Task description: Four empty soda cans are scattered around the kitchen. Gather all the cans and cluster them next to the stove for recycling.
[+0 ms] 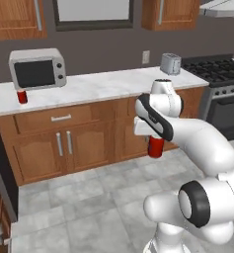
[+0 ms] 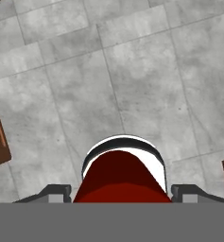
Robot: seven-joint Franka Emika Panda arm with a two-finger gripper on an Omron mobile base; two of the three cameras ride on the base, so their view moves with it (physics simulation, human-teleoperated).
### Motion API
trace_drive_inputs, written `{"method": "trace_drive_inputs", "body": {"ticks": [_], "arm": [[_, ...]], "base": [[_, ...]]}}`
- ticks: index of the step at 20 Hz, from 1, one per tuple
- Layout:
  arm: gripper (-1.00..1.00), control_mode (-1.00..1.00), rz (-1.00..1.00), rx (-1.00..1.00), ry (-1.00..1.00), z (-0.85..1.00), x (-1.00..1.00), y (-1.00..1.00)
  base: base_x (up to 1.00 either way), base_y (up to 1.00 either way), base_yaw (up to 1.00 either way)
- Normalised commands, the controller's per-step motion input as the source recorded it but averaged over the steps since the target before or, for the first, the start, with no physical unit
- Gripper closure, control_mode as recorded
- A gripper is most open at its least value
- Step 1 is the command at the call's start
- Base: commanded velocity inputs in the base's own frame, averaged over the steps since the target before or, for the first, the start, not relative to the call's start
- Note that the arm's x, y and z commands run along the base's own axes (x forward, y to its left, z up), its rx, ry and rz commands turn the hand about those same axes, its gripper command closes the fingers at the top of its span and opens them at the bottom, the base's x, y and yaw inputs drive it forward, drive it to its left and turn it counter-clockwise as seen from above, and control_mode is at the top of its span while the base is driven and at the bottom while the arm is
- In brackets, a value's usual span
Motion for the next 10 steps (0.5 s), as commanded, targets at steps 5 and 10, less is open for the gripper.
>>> {"method": "trace_drive_inputs", "body": {"ticks": [5, 10], "arm": [[1.0, 1.0, 0.0, 0.0, 0.0, 0.0, 0.0, 0.0], [1.0, 1.0, 0.0, 0.0, 0.0, 0.0, 0.0, 0.0]], "base": [[0.75, 0.07, -0.01], [0.86, 0.0, 0.0]]}}
